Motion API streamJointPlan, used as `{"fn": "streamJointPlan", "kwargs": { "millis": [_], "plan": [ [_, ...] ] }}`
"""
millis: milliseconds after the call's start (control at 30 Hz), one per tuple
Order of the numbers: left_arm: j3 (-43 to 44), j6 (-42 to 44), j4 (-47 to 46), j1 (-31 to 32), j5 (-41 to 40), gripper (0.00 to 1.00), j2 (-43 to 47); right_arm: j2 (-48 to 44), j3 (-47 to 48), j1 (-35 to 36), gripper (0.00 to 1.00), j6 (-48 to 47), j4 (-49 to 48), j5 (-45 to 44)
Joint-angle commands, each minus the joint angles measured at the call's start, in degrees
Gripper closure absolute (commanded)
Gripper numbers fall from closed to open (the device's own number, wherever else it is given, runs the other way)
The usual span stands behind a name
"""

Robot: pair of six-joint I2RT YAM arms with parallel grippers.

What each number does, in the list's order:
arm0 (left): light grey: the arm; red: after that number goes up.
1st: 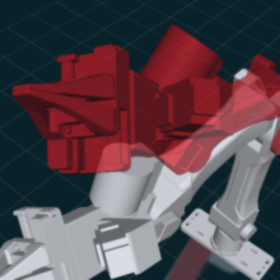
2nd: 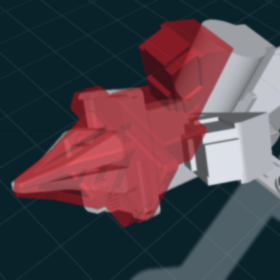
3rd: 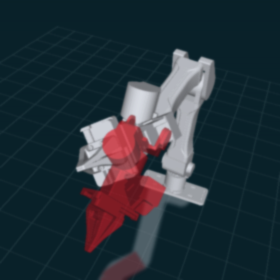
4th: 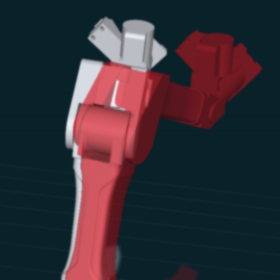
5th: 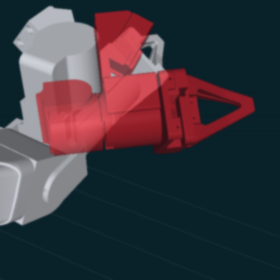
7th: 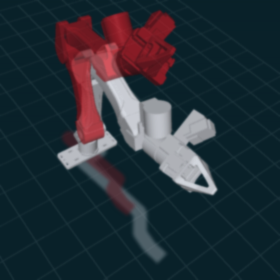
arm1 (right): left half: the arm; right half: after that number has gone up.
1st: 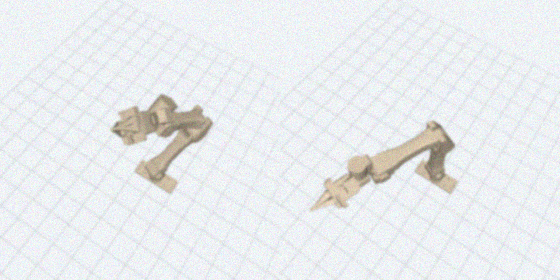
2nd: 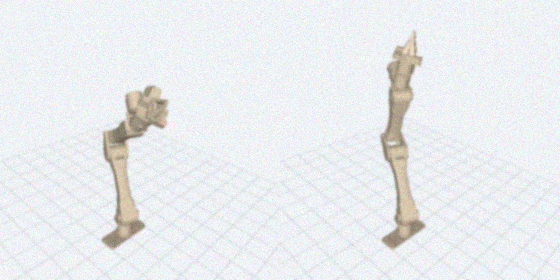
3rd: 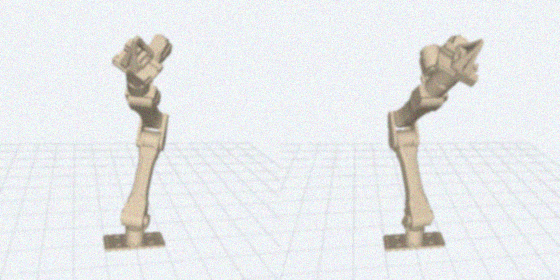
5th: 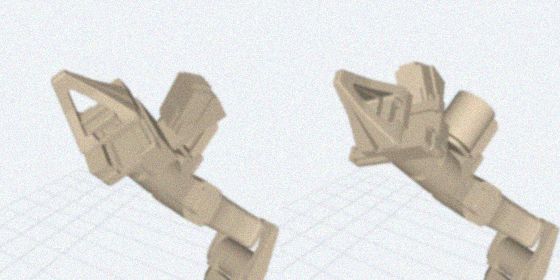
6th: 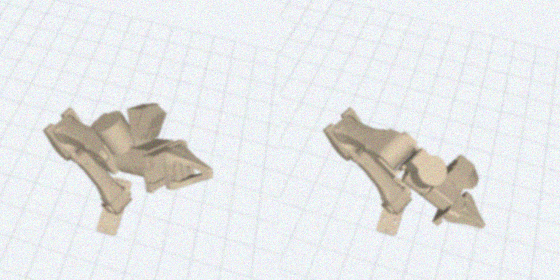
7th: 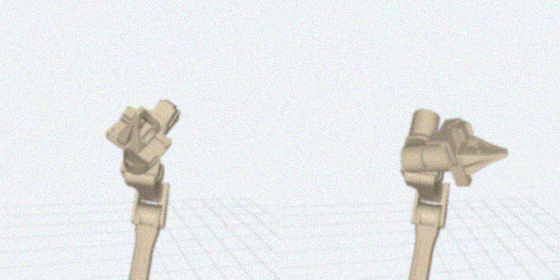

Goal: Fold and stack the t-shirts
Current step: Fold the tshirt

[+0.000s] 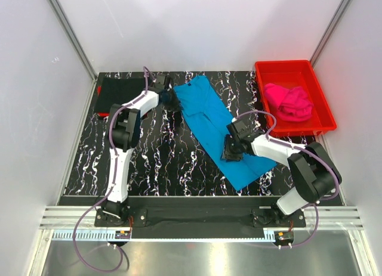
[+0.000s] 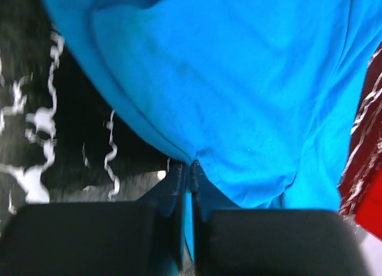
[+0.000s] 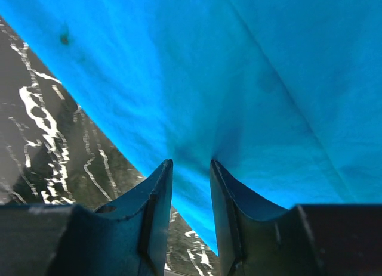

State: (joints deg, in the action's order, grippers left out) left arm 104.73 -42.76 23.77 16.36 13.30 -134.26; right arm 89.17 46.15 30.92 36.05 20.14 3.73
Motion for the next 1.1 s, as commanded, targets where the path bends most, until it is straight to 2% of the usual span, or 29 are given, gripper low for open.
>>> {"fn": "streamJointPlan", "kwargs": {
  "millis": [0, 133, 300, 333, 433, 467, 533, 733, 867, 900, 933, 1067],
  "plan": [
    [3.37, -0.65, -0.47, -2.47, 0.85, 1.00, -2.94, 0.83, 2.62, 1.69, 0.61, 3.93, -2.47, -0.13],
    [7.49, -0.74, -4.17, -3.70, 2.96, 1.00, -5.30, 5.30, 4.99, 4.40, 0.61, 8.32, -6.07, 0.84],
    [14.27, 0.14, -3.38, -5.54, 8.92, 1.00, -7.43, 13.04, 13.51, 8.37, 0.60, 11.06, -9.24, 3.38],
    [13.84, 0.48, -3.03, -5.90, 9.20, 0.96, -5.42, 13.92, 15.01, 8.89, 0.59, 10.71, -8.55, 3.39],
    [7.53, 2.59, -1.36, -6.34, 5.00, 0.68, 2.46, 13.93, 17.83, 9.69, 0.59, 10.18, -5.64, 2.34],
    [2.72, 3.21, -1.27, -6.43, 3.85, 0.62, 4.51, 12.36, 17.83, 9.69, 0.59, 10.00, -4.33, 1.90],
    [-1.35, 3.39, -1.36, -6.87, 2.00, 0.52, 9.94, 10.42, 18.10, 9.69, 0.58, 8.87, -2.40, 0.58],
    [-12.52, 7.95, 2.68, -4.77, -0.46, 0.49, 21.11, 2.78, 20.20, 8.12, 0.54, 0.96, 9.18, -1.26],
    [-23.40, 7.44, 4.54, 0.42, -3.80, 0.48, 29.12, -0.03, 17.85, 0.06, 0.58, -3.88, 11.85, 1.45],
    [-26.47, 6.82, 3.05, 2.86, -3.29, 0.48, 31.14, -0.22, 17.66, -1.55, 0.59, -5.97, 12.46, 2.15],
    [-33.20, 5.95, -0.53, 4.11, -2.85, 0.48, 34.90, 0.13, 17.83, -2.61, 0.60, -7.13, 14.29, 1.81],
    [-42.05, 3.31, -3.64, 13.23, -2.57, 0.48, 40.12, 1.98, 16.61, -5.42, 0.66, -9.51, 15.28, 1.64]
  ]
}}
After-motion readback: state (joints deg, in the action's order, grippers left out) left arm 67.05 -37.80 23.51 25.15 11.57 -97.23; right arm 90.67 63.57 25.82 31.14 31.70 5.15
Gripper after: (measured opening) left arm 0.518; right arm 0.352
